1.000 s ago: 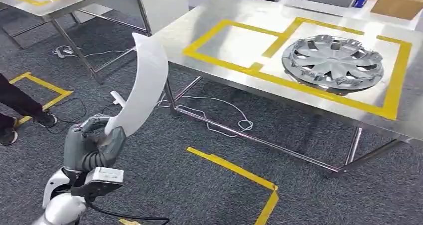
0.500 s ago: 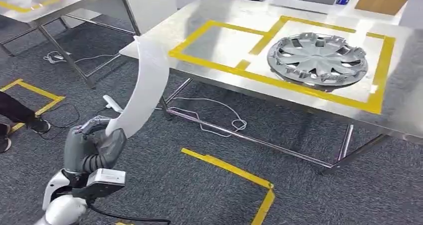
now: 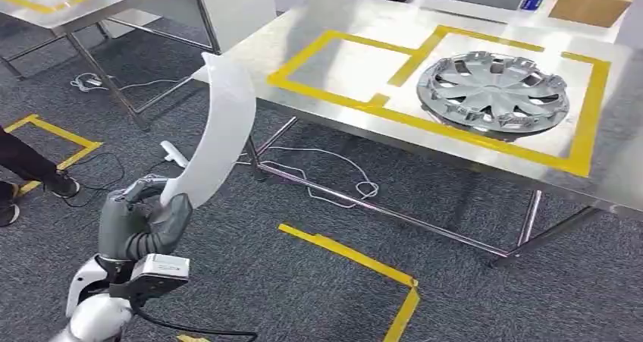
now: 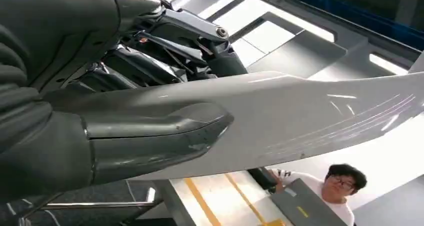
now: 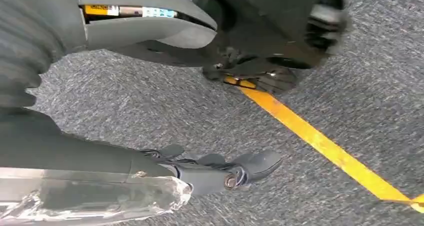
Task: Take the parts from the cabinet and place them on the table.
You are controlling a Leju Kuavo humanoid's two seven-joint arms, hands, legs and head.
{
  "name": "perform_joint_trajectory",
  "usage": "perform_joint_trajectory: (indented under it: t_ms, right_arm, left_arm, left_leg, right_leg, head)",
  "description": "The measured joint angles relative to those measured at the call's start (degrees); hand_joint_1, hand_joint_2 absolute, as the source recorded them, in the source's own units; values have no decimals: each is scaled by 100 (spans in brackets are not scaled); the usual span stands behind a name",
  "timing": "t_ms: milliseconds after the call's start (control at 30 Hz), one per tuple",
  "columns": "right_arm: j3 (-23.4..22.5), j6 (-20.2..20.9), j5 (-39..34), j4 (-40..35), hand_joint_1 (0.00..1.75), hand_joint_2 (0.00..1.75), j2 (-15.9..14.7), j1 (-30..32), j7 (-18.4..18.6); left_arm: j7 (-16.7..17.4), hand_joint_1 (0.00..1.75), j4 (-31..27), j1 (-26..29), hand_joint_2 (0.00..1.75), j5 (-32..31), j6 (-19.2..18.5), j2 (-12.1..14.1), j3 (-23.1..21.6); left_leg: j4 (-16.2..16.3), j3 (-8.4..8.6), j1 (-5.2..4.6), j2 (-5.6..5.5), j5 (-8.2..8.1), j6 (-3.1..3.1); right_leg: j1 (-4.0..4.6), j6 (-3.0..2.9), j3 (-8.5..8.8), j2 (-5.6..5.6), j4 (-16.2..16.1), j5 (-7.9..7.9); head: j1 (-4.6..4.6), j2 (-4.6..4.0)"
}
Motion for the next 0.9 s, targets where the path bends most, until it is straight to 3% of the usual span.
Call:
perform_joint_trajectory:
  t_ms: [100,167,200,267,300,333,367,400,467,533,600,667,700,767,800,833,867,900]
  right_arm:
    - [24,-4,0,9,0,175,-4,21,2]
    - [26,-6,2,20,0,175,-2,24,2]
    - [26,-4,2,22,0,175,-2,12,2]
    - [31,-4,2,24,0,175,-2,4,2]
    - [31,-4,2,26,0,175,-2,10,2]
    - [31,-7,2,26,0,175,-4,18,4]
    - [31,-7,2,26,0,175,-2,23,4]
    - [31,-9,2,28,0,175,-2,21,4]
    - [35,-7,4,28,0,175,-2,18,4]
    - [35,-9,4,28,0,175,4,10,2]
    - [37,-15,9,28,0,175,4,16,2]
    - [44,-15,9,28,0,175,4,14,2]
    - [46,-20,9,28,0,175,4,9,-2]
    - [50,-20,9,28,0,175,4,6,-2]
    - [50,-22,0,28,0,175,4,8,-4]
    - [50,-20,2,28,0,175,4,-2,-11]
    - [52,-22,2,28,0,175,4,-15,-11]
    - [55,-22,2,28,0,175,2,-15,-11]
  left_arm:
    - [0,175,0,2,175,-4,-7,2,-11]
    - [0,175,0,-3,175,-2,-4,7,-9]
    - [-2,175,0,-11,175,-2,-4,7,-7]
    - [-7,175,0,5,175,-2,-4,17,-9]
    - [-7,175,2,16,175,-2,-4,22,-9]
    - [-7,175,7,26,175,-2,-7,26,-9]
    - [-7,175,11,29,175,-2,-7,35,-9]
    - [-7,175,11,28,175,-2,-7,35,-9]
    - [-7,175,11,23,175,-2,-9,46,-7]
    - [-11,175,11,4,175,-2,-9,50,-9]
    - [-13,175,13,21,175,-2,-15,54,-9]
    - [-13,175,13,14,175,4,-17,50,-7]
    - [-13,175,13,4,175,4,-17,48,-7]
    - [-13,175,13,7,175,7,-24,50,-7]
    - [-13,175,13,9,175,7,-24,50,-7]
    - [-13,175,15,11,175,7,-24,50,-7]
    - [-13,175,17,10,175,7,-26,50,-9]
    - [-13,175,17,11,175,7,-26,50,-9]
  left_leg:
    - [-15,-20,28,10,49,-86]
    - [56,-33,46,-6,-59,-152]
    - [285,-137,46,-9,-236,-169]
    - [1239,-569,50,-9,-711,-195]
    - [1606,-744,49,-12,-829,-202]
    - [1760,-823,51,-12,-809,-206]
    - [1631,-754,51,-12,-639,-197]
    - [1298,-588,49,-12,-399,-180]
    - [277,-72,42,-22,93,-103]
    - [-12,35,21,-20,-24,-75]
    - [8,2,-1,-30,-29,-44]
    - [-63,45,52,-24,12,23]
    - [-64,52,57,-21,4,43]
    - [-64,51,56,-14,-10,73]
    - [-62,51,55,-8,-16,78]
    - [-61,59,55,-7,-22,77]
    - [-61,74,56,-8,-34,76]
    - [-61,98,56,-13,-62,70]
  right_leg:
    - [31,-80,-28,40,47,23]
    - [-5,-170,4,36,-21,78]
    - [-8,-205,0,35,-21,78]
    - [0,-242,-12,33,-20,73]
    - [4,-246,-17,34,-19,72]
    - [10,-255,-13,36,-19,67]
    - [14,-255,-6,44,-18,66]
    - [17,-254,4,55,-16,66]
    - [24,-240,37,76,-17,57]
    - [64,-185,-16,81,23,46]
    - [40,-125,-29,68,-1,58]
    - [34,-58,-73,68,46,-3]
    - [38,-24,-146,59,237,-130]
    - [10,26,-632,51,1199,-571]
    - [10,46,-871,50,1649,-715]
    - [9,56,-998,48,1854,-713]
    - [3,61,-988,47,1774,-572]
    - [-8,58,-854,45,1466,-341]
  head:
    - [-20,0]
    - [-26,0]
    - [-57,0]
    - [-81,0]
    - [-81,0]
    - [-79,0]
    - [-83,0]
    - [-83,0]
    - [-85,0]
    - [-81,0]
    - [-83,0]
    - [-88,0]
    - [-44,0]
    - [-31,0]
    - [-22,0]
    - [-24,0]
    - [-24,0]
    - [-20,0]
